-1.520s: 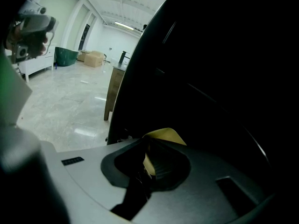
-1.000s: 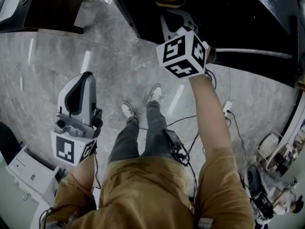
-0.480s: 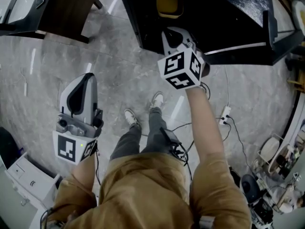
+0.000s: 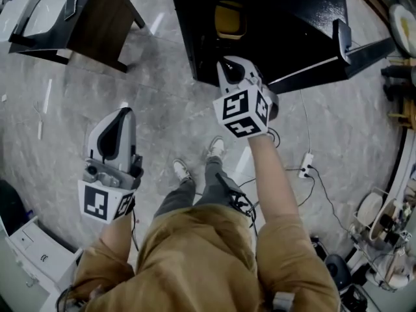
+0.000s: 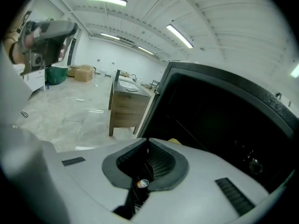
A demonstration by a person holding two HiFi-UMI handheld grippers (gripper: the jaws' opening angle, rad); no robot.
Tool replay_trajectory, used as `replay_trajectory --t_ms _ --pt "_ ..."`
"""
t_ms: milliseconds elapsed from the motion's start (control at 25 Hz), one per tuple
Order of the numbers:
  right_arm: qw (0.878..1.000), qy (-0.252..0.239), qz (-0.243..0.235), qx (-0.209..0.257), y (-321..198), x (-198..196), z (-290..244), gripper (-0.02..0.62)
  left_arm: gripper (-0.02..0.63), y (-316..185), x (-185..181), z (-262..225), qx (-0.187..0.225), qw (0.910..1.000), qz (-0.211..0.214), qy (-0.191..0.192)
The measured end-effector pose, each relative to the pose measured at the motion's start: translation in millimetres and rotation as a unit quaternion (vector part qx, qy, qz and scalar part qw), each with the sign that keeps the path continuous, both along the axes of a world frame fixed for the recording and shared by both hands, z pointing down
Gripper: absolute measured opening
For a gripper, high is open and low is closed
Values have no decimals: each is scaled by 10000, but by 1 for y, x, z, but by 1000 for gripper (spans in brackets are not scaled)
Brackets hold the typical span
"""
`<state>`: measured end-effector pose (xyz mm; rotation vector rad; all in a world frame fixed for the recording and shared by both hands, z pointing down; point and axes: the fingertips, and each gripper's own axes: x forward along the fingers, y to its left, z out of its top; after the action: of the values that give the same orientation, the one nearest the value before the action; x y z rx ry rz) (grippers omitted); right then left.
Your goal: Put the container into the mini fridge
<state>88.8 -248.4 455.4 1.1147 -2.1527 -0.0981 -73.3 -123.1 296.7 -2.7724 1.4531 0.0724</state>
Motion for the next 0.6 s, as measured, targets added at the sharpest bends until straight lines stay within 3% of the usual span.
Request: replay_trajectory --t_ms 600 --pt "9993 -298 56 233 59 -16 -68 6 0 29 -26 -46 274 9995 -113 78"
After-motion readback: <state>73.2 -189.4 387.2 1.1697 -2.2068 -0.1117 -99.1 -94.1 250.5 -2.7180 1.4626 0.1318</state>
